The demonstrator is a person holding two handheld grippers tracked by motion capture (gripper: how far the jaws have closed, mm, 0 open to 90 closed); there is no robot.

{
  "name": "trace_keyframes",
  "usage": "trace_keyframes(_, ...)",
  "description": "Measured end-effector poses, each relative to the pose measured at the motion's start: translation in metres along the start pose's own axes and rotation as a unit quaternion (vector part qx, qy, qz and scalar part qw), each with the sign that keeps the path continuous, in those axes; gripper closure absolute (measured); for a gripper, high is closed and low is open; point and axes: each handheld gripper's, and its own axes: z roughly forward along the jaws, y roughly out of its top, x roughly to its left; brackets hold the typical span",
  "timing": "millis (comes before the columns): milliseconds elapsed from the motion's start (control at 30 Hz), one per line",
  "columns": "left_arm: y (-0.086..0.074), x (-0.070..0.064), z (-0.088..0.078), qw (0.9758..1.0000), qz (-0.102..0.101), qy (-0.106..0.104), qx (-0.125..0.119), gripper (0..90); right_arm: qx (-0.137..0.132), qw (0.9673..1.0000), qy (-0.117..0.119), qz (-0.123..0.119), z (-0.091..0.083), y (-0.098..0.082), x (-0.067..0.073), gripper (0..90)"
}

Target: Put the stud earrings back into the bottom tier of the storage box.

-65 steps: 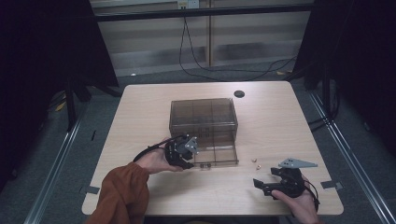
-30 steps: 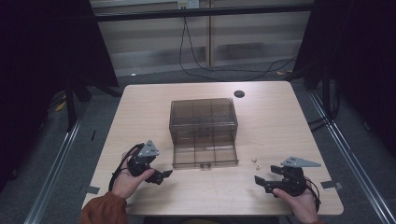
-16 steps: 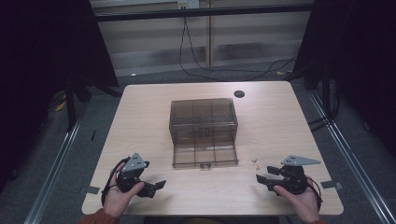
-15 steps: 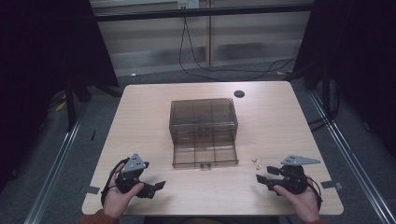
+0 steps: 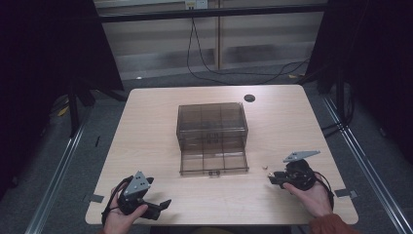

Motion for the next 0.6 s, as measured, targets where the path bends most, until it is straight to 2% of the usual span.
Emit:
trace_keyframes(67,-0.001,0.000,0.000,0.9999,-0.004,0.001,-0.012,5.1,0.015,0.9999,0.001,-0.008,0.000,0.005,0.001,70.8)
trace_keyframes(133,-0.001,0.001,0.001,1.0000,-0.004,0.000,-0.002,5.1,0.029,0.9994,-0.001,-0.018,0.002,0.010,0.001,70.5)
trace_keyframes(200,-0.001,0.001,0.002,1.0000,-0.001,-0.001,-0.006,5.1,0.044,0.9988,0.001,-0.020,0.004,0.013,0.000,69.6)
trace_keyframes(233,-0.001,0.000,0.003,0.9999,-0.007,-0.005,-0.007,5.1,0.051,0.9984,0.000,-0.026,0.005,0.015,0.000,70.6)
trace_keyframes(333,-0.001,0.001,0.003,1.0000,0.002,-0.002,0.002,5.1,0.075,0.9964,0.001,-0.038,0.006,0.019,-0.001,72.7)
trace_keyframes(600,-0.001,0.001,0.002,1.0000,0.004,0.000,0.001,5.0,0.127,0.9896,-0.002,-0.067,0.014,0.036,0.001,75.2)
